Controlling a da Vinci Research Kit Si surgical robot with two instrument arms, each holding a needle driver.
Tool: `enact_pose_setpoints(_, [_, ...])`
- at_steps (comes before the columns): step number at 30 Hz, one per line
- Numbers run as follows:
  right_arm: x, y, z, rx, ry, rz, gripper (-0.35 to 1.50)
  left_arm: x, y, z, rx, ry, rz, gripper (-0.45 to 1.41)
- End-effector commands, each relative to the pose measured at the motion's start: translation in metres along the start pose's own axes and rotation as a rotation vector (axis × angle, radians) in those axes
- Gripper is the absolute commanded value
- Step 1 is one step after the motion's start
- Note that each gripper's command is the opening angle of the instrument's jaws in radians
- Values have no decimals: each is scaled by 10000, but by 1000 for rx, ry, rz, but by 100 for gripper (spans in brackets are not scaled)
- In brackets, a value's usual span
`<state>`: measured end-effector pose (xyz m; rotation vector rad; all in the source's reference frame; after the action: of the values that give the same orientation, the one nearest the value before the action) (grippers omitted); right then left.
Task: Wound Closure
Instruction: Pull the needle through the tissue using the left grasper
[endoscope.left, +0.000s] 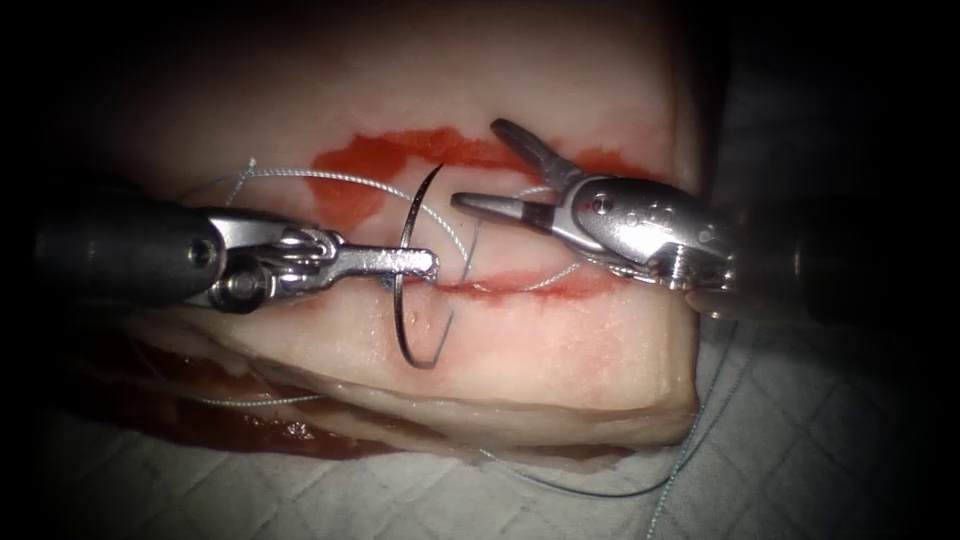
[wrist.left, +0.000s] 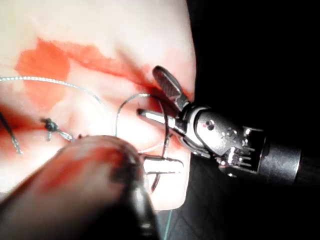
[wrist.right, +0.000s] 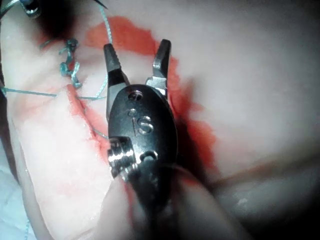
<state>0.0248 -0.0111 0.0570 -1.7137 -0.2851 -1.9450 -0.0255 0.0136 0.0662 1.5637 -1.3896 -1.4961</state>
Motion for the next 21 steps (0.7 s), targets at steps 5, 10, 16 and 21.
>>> enact_pose_setpoints(5, [0, 6, 13, 7, -4, -62, 109, -13, -24, 0, 86, -142, -360, -45])
enact_pose_setpoints(10, [-1, 12, 17, -34, -12, 3, -28, -18, -40, -13, 163, -207, -358, -45])
enact_pose_setpoints(16, [-9, 32, 12, -442, 182, 218, -35, -23, -72, -25, 284, -188, -106, -45])
enact_pose_setpoints(21, [-10, 49, 18, -626, 310, 46, -35, -16, -102, -23, 273, -233, 46, -45])
